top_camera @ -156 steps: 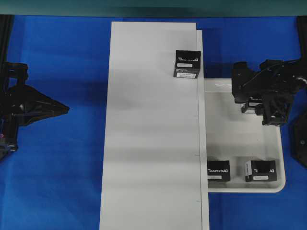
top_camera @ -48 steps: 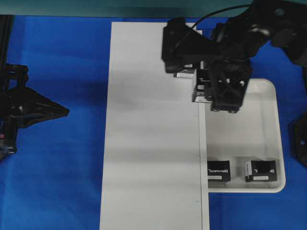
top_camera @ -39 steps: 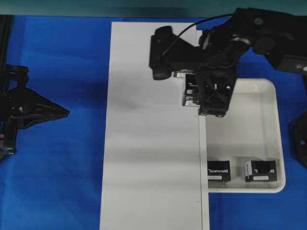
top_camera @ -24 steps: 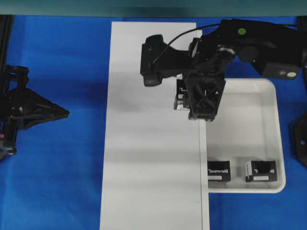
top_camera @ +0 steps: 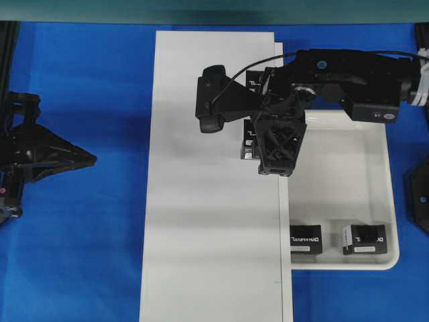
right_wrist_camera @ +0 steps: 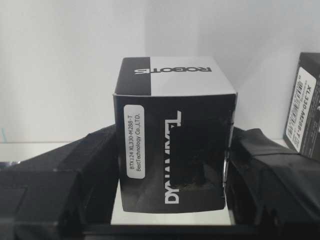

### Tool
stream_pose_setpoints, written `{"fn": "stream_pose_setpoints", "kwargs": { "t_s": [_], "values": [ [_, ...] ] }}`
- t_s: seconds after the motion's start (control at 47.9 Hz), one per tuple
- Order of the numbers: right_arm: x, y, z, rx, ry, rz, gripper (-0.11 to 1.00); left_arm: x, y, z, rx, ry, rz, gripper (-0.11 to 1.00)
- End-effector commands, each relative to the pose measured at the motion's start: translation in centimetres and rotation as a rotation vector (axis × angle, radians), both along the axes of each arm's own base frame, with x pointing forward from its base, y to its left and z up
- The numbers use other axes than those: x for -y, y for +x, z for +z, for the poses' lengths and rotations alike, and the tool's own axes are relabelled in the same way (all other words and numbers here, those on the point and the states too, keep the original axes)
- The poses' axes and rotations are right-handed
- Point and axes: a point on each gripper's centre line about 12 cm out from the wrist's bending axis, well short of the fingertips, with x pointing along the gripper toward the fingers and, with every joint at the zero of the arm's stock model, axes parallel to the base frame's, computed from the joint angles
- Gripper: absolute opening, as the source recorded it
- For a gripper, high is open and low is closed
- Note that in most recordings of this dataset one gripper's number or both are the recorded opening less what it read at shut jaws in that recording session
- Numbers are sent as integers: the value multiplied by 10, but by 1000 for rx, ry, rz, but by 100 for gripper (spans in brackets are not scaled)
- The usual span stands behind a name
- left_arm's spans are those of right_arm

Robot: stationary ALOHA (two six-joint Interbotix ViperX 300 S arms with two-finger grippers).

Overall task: Place the box from the white plastic tray onto the white base.
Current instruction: 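Lower the box onto the board below the other box and release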

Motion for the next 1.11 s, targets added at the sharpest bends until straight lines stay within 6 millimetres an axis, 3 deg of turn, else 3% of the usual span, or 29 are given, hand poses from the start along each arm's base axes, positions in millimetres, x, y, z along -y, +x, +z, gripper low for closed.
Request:
{"fn": "stream_pose_setpoints", "kwargs": {
  "t_s": [0.0,1.085],
  "values": [
    [-2,4,-5,-5,-1,9,59,1,2,12,32,1,-3,-7],
    [2,5,-26,-39,-20,43,59,1,3,11,31,1,-3,-7]
  ]
}}
